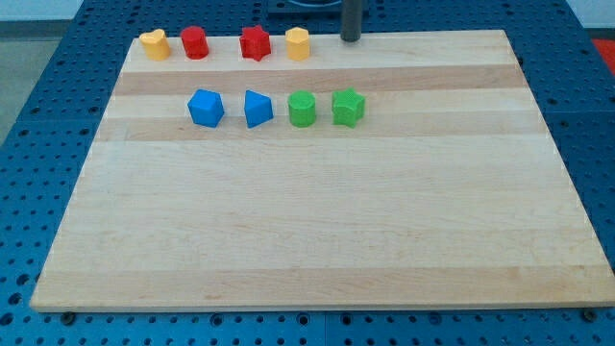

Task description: Slightly touch the top of the blue blocks

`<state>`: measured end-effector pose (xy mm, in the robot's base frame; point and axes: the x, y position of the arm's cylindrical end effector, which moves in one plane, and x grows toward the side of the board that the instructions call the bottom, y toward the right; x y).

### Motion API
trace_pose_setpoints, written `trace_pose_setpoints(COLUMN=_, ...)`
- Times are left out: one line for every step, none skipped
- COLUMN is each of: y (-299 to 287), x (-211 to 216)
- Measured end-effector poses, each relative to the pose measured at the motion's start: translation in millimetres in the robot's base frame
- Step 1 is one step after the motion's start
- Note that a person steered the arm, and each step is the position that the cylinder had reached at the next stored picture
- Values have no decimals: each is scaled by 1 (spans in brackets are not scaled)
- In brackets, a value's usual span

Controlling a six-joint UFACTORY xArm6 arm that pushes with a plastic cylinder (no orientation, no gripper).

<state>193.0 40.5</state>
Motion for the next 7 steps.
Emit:
trace_pose_setpoints(y=-16, x=0)
trace_pose_setpoints(y=-19, x=0)
trace_pose_setpoints(y=-11, x=0)
trace_pose_setpoints(y=16, x=0)
trace_pose_setpoints(y=22, x=0)
trace_pose_setpoints(y=21, x=0)
trace_pose_setpoints(y=19, x=0)
